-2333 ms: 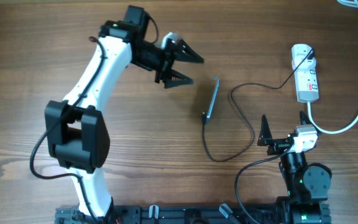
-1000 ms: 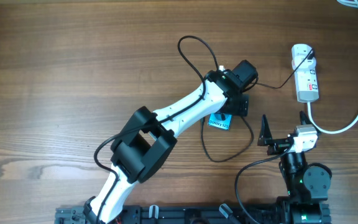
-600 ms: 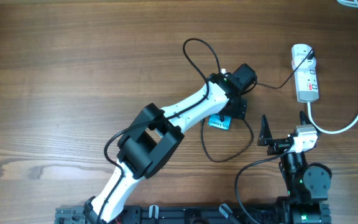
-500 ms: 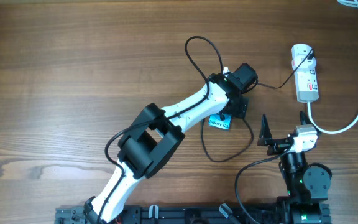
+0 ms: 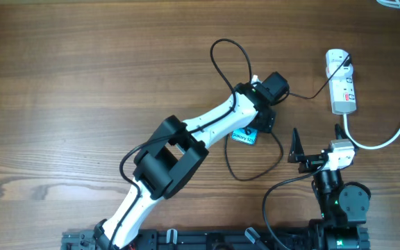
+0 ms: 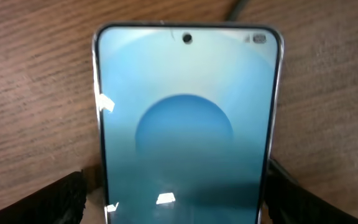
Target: Plug charger to phone and switch on socket
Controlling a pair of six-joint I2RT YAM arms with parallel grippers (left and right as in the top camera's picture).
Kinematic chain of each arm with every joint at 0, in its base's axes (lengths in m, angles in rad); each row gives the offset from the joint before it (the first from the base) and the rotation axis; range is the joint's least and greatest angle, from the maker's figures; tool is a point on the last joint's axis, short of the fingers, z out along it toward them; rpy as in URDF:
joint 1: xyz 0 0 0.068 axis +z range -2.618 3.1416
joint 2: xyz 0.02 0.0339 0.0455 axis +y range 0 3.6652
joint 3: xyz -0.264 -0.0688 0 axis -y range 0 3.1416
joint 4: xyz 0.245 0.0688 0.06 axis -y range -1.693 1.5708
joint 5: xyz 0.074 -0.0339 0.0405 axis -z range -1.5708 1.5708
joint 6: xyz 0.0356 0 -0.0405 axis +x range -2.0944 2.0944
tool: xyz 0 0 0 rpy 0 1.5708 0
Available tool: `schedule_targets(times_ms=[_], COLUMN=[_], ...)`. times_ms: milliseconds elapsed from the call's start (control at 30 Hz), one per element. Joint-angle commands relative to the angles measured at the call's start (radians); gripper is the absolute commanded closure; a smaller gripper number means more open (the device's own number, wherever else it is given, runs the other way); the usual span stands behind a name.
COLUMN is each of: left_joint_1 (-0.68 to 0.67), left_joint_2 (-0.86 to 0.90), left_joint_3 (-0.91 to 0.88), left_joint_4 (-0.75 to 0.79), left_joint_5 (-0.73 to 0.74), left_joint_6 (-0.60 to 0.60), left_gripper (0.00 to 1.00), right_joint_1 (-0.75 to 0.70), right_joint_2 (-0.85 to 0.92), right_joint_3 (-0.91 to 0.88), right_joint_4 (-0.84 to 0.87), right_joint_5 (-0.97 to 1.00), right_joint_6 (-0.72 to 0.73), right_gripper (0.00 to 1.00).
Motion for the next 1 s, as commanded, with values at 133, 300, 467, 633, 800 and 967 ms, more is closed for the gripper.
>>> schedule_targets(times_ms=[133, 300, 467, 633, 800, 967], left_joint_1=[-0.016, -0.015, -0.015, -0.007, 0.01, 0.027], left_joint_2=[0.036, 0.035, 0.014, -0.063, -0.136, -0.16], left_joint_3=[0.002, 0.002, 0.003, 0.003, 0.003, 0.003], left_joint_4=[-0.011, -0.011, -0.012, -0.012, -0.032, -0.047], left_joint_5=[-0.034, -0.075, -0.075, -0.072, -0.066, -0.033], left_joint_6=[0.028, 0.027, 0.023, 0.019, -0.007, -0.006], left_gripper=[0.17, 0.23, 0.21, 0.2, 0.2, 0.18], right_joint_1=[-0.004, -0.004, -0.004, -0.004, -0.004, -0.004], right_joint_2=[-0.009, -0.009, -0.009, -0.009, -0.009, -0.009], right_joint_3=[-0.001, -0.001, -0.001, -0.001, -0.001, -0.001], right_joint_4=[0.003, 0.003, 0.003, 0.003, 0.003, 0.003], right_joint_5=[0.013, 0.013, 0.013, 0.013, 0.013, 0.013], right_joint_6=[-0.002, -0.003, -0.003, -0.003, -0.002, -0.002], right_gripper=[0.0, 0.0, 0.0, 0.0, 0.0, 0.0])
